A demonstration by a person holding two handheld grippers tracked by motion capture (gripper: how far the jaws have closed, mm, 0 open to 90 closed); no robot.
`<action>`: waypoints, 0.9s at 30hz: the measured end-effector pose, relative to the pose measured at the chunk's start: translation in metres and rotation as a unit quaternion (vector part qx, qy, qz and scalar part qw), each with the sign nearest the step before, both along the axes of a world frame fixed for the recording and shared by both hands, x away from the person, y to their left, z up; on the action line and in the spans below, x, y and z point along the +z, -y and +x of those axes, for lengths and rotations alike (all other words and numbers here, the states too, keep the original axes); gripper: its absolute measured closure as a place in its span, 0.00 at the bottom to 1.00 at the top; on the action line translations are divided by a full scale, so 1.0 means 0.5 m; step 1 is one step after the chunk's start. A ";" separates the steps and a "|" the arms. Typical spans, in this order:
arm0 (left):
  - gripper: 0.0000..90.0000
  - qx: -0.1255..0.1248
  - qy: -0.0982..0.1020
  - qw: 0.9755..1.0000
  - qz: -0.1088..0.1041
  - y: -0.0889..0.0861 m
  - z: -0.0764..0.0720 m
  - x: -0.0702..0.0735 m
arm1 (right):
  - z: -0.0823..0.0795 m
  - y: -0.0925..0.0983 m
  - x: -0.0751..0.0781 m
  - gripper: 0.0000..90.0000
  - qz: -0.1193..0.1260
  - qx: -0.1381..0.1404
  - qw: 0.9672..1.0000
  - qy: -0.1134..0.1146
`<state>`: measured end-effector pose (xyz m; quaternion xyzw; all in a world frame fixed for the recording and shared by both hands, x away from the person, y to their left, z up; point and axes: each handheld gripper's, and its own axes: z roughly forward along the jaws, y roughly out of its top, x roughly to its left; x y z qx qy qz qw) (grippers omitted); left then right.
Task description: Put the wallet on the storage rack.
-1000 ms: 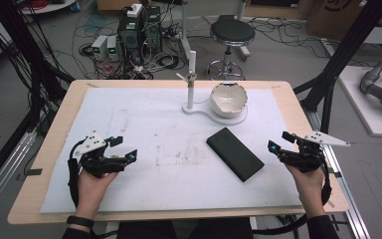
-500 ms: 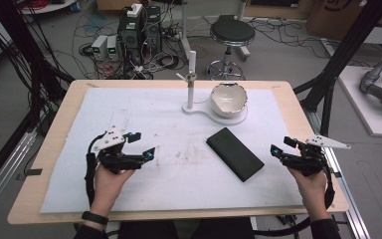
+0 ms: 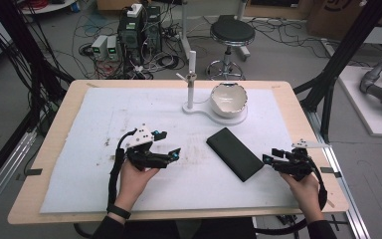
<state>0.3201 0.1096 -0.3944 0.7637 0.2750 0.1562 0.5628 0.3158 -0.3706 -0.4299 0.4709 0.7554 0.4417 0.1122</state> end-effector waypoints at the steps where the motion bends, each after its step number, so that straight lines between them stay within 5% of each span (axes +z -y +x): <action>1: 0.25 0.002 0.000 1.000 -0.001 -0.001 0.000 0.000 | 0.002 -0.005 -0.007 0.45 -0.004 0.004 1.000 -0.010; 6: 0.25 0.002 0.002 1.000 0.006 -0.004 -0.002 0.001 | 0.009 -0.021 -0.021 0.50 -0.008 0.015 0.999 -0.047; 14: 0.25 0.002 0.000 1.000 0.009 -0.004 -0.004 -0.001 | 0.019 -0.031 -0.034 0.55 0.023 0.022 0.993 -0.110; 23: 0.25 0.000 0.002 1.000 0.013 -0.001 -0.006 -0.001 | 0.022 -0.038 -0.034 0.61 0.026 0.024 0.992 -0.124; 27: 0.25 0.001 0.003 1.000 0.012 0.000 -0.007 -0.001 | 0.024 -0.030 -0.037 0.71 0.039 0.026 0.991 -0.127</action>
